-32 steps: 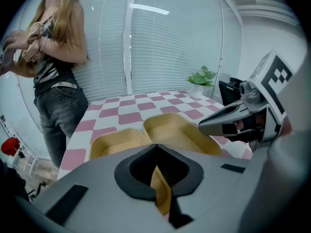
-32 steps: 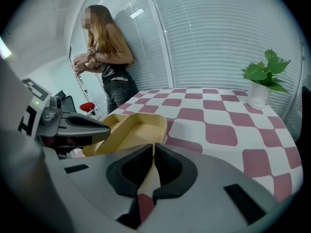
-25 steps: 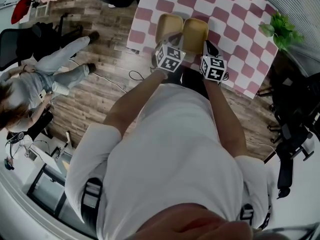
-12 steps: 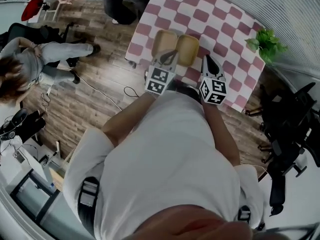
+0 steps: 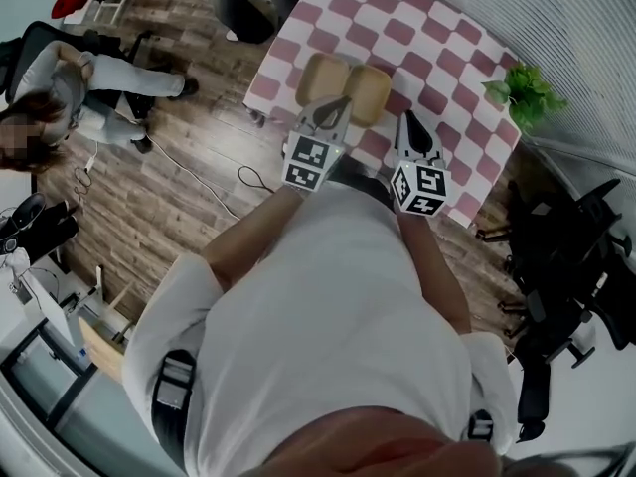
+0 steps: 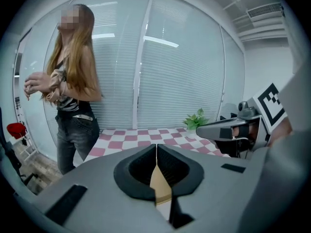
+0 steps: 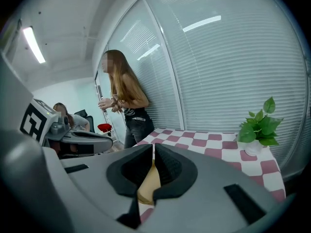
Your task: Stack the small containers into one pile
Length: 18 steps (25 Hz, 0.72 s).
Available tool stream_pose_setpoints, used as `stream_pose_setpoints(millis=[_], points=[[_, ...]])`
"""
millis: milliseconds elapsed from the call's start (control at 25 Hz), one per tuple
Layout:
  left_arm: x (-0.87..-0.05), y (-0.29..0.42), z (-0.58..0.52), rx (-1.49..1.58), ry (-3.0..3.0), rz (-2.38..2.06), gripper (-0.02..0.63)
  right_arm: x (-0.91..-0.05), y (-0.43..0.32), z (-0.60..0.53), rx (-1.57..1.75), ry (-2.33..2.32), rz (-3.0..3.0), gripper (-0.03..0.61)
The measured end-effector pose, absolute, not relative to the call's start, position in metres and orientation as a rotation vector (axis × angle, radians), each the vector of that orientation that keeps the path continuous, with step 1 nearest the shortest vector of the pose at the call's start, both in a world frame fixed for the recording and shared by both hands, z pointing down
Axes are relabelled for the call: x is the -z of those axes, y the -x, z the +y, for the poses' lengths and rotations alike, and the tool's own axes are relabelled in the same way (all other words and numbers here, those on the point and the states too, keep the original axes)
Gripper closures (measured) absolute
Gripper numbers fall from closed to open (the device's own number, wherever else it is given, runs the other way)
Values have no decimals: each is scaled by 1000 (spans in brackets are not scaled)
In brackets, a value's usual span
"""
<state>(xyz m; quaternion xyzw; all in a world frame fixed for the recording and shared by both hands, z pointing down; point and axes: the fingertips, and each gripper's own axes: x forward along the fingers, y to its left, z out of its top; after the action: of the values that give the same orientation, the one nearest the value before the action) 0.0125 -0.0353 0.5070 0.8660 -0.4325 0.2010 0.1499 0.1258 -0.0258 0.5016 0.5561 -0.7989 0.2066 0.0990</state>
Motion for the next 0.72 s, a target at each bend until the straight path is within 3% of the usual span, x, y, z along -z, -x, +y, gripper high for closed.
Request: stream_pose_setpoints(millis=[720], points=[[-516, 106, -76, -592, -2538, -1088, 577, -504, 21, -76, -577, -1689, -2319, 537]])
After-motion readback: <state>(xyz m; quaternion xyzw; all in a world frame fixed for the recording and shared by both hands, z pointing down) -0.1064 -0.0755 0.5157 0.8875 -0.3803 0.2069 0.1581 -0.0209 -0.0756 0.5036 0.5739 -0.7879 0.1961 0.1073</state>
